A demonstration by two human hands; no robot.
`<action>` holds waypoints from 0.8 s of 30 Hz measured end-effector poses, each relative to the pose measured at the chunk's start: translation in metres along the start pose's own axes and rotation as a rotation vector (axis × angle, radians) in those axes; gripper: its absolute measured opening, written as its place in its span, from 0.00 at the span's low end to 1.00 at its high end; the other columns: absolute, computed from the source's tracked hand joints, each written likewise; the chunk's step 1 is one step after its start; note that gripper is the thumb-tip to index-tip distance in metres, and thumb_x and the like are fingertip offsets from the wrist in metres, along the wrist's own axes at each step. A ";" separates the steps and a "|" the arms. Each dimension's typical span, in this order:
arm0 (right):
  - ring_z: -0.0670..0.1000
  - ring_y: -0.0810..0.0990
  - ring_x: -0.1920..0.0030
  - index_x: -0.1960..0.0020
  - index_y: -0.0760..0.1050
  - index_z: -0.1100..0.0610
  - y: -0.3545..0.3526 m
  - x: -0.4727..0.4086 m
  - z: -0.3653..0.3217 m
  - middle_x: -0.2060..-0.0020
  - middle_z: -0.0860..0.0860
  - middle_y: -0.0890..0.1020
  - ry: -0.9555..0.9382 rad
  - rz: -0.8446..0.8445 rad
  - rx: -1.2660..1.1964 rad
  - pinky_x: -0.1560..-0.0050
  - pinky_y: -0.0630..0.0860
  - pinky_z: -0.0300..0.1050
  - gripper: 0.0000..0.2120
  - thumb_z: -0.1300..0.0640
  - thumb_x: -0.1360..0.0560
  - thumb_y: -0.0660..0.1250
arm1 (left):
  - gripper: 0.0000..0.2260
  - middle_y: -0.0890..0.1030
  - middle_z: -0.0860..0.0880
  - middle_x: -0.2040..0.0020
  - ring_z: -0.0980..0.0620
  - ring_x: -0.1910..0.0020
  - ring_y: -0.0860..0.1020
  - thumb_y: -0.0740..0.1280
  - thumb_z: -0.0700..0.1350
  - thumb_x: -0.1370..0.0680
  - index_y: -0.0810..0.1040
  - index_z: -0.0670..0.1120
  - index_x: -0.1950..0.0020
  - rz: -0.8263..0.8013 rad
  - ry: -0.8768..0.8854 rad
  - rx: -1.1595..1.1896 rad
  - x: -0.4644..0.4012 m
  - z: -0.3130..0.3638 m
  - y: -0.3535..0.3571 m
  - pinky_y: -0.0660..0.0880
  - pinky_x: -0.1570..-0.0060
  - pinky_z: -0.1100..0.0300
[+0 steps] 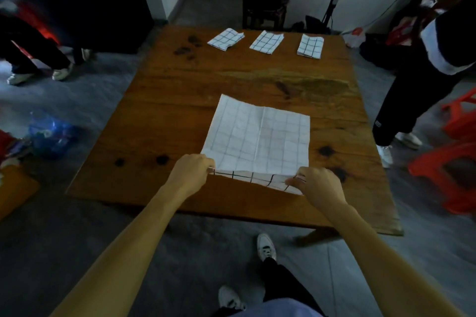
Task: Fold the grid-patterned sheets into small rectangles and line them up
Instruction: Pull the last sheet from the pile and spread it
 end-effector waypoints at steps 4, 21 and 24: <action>0.45 0.74 0.71 0.65 0.70 0.51 -0.005 0.000 0.001 0.71 0.45 0.75 -0.007 0.022 0.067 0.72 0.61 0.39 0.20 0.37 0.24 0.63 | 0.07 0.79 0.50 0.54 0.55 0.57 0.75 0.63 0.41 0.20 0.80 0.48 0.47 -0.008 -0.013 -0.014 -0.007 0.002 -0.004 0.72 0.54 0.61; 0.50 0.77 0.57 0.63 0.70 0.49 -0.036 -0.160 0.048 0.66 0.45 0.74 0.089 0.075 0.176 0.34 0.60 0.51 0.15 0.41 0.23 0.64 | 0.07 0.78 0.50 0.62 0.51 0.63 0.76 0.62 0.39 0.20 0.80 0.46 0.49 0.205 0.026 -0.053 -0.172 0.006 -0.049 0.72 0.55 0.56; 0.48 0.77 0.55 0.62 0.70 0.48 -0.009 -0.198 0.057 0.65 0.44 0.73 0.084 -0.028 0.186 0.33 0.60 0.50 0.16 0.38 0.23 0.61 | 0.09 0.81 0.49 0.57 0.50 0.58 0.79 0.65 0.36 0.23 0.80 0.45 0.46 0.102 -0.065 -0.052 -0.206 -0.013 -0.023 0.75 0.51 0.55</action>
Point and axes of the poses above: each hand's wrist, its own x-axis away from the middle knuckle, its own y-axis out of the palm, z = x × y, the point moved 9 cm from there along -x, towards the middle knuckle
